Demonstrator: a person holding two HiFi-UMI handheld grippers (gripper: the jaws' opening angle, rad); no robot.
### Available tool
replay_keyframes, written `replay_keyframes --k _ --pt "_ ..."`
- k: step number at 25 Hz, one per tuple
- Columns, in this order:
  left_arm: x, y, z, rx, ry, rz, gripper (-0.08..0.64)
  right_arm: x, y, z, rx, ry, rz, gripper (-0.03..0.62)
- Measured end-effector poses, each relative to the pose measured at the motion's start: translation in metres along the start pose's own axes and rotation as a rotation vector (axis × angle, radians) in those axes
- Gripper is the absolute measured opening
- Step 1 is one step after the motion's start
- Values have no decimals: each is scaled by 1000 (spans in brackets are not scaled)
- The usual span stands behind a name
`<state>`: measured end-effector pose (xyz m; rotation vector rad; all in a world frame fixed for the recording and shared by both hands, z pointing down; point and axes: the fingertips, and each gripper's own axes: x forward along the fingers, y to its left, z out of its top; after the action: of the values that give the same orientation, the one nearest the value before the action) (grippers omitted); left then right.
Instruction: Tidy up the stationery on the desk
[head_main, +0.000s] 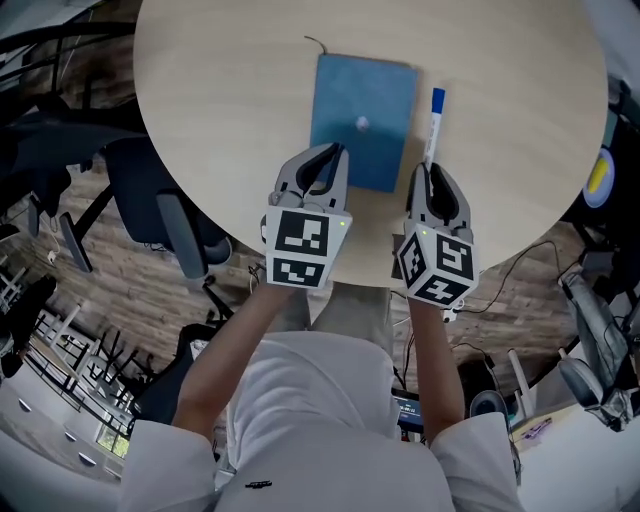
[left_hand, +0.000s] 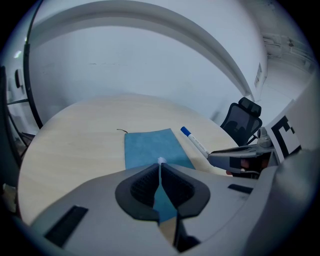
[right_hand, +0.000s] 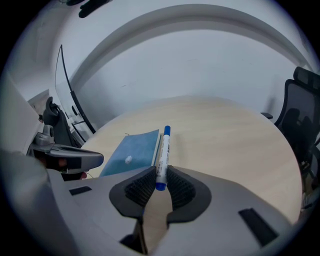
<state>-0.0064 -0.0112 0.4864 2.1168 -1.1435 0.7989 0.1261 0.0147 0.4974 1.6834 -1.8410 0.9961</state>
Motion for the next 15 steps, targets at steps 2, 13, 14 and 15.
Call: replay_keyframes --k 2,13,14,15 --pt "-1 4 -3 5 3 -1 31 2 8 -8 12 15 12 91" --pt "0 7 -10 -3 15 7 31 16 16 -22 38 63 39 91" --pt "1 7 -11 -4 17 9 31 18 16 -22 34 68 44 91" --pt "1 8 -12 -5 17 10 31 20 17 -23 29 73 50 92"
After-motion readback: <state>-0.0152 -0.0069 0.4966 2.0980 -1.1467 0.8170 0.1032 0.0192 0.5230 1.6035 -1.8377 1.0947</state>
